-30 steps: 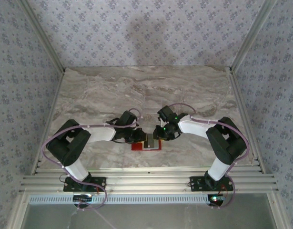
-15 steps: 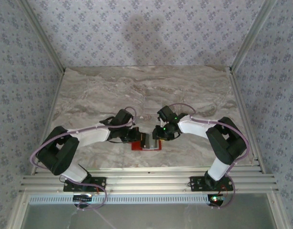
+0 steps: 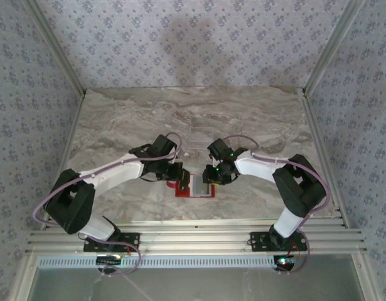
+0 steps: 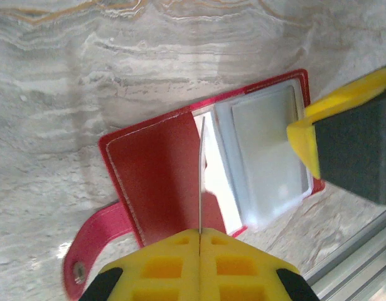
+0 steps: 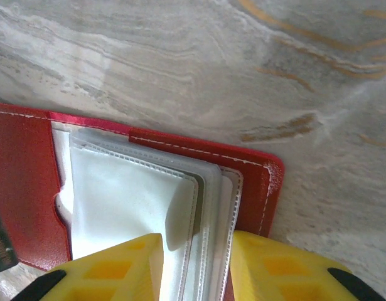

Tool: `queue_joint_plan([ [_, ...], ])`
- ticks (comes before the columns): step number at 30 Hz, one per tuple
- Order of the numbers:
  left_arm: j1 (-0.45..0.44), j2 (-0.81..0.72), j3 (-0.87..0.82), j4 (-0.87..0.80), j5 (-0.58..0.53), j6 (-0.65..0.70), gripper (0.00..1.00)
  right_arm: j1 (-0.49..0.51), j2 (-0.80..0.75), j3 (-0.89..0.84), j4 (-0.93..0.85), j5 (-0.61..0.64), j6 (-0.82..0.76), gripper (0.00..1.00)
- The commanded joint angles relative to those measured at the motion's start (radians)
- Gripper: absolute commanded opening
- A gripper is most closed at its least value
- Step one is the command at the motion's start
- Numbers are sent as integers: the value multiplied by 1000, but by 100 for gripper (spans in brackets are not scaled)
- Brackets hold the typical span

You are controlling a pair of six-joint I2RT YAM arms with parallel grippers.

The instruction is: Take the credit cards out of the card holder

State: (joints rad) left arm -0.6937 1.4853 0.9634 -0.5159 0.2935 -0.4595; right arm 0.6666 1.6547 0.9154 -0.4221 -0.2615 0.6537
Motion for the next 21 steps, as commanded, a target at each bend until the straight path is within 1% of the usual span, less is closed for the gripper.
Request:
queue_joint_plan([
  [1,-2,24,94,-142,-26,199,1,-10,-46,20,-71,30,-48,35],
  [5,-11,88,192,-235,-117,360,0,-26,-88,29,-110,39,-65,36],
  [9,-14,153,307,-282,-201,506,0,-63,-143,26,-147,52,-83,36],
  [12,-14,209,394,-306,-186,664,0,-100,-181,23,-172,53,-102,36],
  [14,-19,241,439,-324,-162,789,0,-122,-202,20,-175,53,-117,36],
  [17,-35,279,495,-344,-157,971,0,-160,-241,8,-219,53,-136,36],
  [21,-36,338,583,-346,-175,1129,0,-206,-287,-11,-231,44,-148,36],
])
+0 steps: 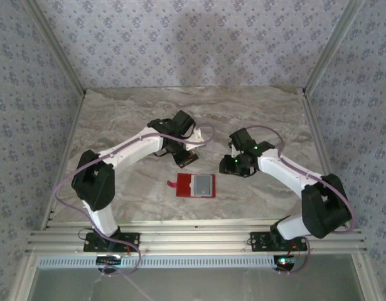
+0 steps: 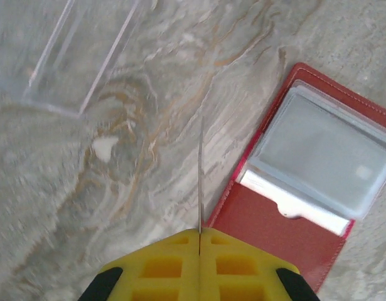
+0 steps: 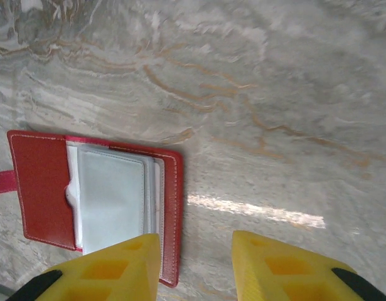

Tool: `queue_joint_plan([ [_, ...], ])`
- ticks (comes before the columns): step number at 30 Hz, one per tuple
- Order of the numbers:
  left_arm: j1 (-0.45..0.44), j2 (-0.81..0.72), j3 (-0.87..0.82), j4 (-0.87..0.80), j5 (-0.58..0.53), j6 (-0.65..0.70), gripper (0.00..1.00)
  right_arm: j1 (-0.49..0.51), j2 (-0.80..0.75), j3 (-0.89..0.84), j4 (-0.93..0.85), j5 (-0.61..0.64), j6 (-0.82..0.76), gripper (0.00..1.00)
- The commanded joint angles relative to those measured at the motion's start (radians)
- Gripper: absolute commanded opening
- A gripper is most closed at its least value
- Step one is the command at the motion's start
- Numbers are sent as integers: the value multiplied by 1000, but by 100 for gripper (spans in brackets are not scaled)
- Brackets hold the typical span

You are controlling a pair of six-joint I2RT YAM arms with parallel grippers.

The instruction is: Take the credit cards out of the card holder

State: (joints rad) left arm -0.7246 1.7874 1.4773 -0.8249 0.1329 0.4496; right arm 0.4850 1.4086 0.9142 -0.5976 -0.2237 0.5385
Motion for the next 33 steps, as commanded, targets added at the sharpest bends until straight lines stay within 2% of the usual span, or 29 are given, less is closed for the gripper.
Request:
queue_joint_plan([
  [1,-6,57,97,-31,-23,256,0,-33,-50,-14,-60,3,-36,36],
  [8,-3,221,323,-39,-82,426,0,-70,-77,-31,-73,-17,-56,36],
  [14,-3,352,498,-95,-145,484,0,-91,-77,-42,-72,-32,-69,36],
  [24,-1,438,588,-102,-207,525,0,-118,-68,-55,-55,-57,-82,36],
  [33,-10,405,600,-125,-220,540,0,-129,-66,-57,-53,-64,-89,36],
])
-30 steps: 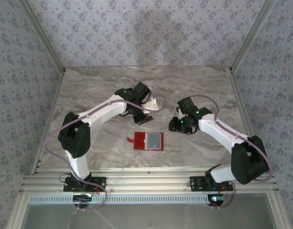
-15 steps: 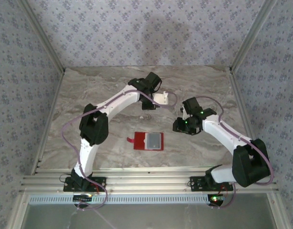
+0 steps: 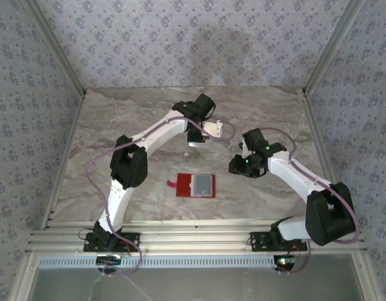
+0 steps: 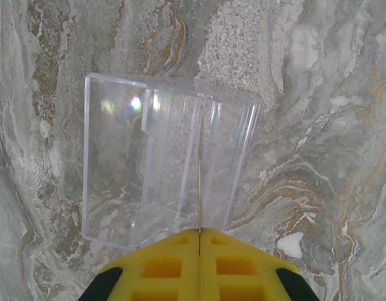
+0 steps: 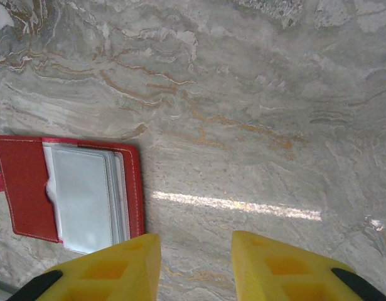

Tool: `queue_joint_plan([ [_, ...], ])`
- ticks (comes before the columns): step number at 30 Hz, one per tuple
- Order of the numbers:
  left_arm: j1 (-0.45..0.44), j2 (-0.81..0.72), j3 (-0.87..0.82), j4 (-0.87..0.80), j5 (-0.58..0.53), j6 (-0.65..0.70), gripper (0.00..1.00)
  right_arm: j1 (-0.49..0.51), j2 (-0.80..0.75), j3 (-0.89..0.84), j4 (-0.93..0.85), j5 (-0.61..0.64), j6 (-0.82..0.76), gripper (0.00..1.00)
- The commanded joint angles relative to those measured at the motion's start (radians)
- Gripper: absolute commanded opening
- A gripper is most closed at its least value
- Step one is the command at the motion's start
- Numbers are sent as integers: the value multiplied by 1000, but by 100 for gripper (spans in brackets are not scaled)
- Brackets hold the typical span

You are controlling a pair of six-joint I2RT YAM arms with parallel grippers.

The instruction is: Take the credit cards out of the card holder

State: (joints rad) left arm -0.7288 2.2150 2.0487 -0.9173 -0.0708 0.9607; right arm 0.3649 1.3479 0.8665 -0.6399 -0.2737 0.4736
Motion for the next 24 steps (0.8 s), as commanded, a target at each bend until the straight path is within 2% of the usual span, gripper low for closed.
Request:
queue_joint_plan([
  [1,-6,-24,30,-32,-22,33,0,-10,-6,-11,-8,-15,-25,36],
  [24,-7,60,143,-69,-36,91,0,-18,-11,-19,-5,-12,-30,35],
])
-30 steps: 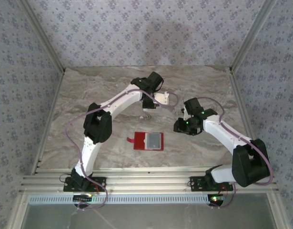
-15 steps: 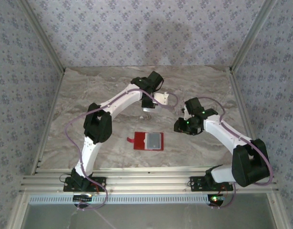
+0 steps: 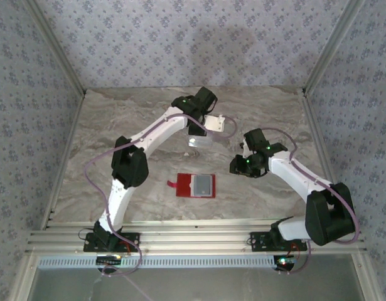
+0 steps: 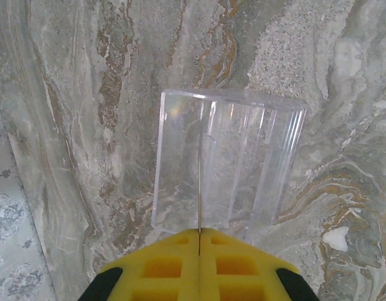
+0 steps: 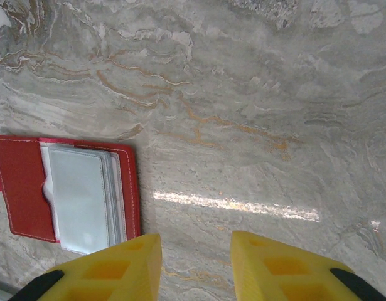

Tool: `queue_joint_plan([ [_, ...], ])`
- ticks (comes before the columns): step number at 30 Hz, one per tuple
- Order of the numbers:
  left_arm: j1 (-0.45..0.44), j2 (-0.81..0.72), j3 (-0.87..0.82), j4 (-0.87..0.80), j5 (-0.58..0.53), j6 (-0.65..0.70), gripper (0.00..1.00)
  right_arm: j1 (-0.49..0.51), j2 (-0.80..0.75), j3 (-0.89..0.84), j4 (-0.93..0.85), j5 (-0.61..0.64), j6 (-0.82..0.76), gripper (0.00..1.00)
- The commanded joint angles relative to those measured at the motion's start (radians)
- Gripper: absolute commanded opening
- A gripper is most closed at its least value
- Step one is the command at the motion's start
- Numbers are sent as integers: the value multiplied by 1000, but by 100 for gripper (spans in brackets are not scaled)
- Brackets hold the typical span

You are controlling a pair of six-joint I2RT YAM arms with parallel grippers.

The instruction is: Take the credit cards out of the card holder

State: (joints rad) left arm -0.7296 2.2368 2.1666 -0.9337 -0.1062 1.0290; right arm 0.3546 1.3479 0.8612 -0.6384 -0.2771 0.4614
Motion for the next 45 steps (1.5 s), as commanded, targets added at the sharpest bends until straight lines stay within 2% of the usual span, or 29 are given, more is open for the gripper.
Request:
queue_joint_plan([
  [1,-5,45,25,-54,-2,22,0,-9,-10,-16,-6,-9,-19,35],
  [12,-1,81,12,-106,29,-5,0,-15,-15,-24,-3,-13,-22,35],
  [23,-20,81,42,-278,91,-34,0,-15,-11,-25,13,-15,-21,35],
  [28,-21,104,116,-387,143,-51,0,-17,-11,-23,12,-16,-25,35],
  [35,-19,233,339,-568,207,-80,0,-16,-10,-25,11,-15,-25,35],
  [45,-11,273,373,-594,290,-103,0,-16,-11,-22,0,-14,-30,35],
])
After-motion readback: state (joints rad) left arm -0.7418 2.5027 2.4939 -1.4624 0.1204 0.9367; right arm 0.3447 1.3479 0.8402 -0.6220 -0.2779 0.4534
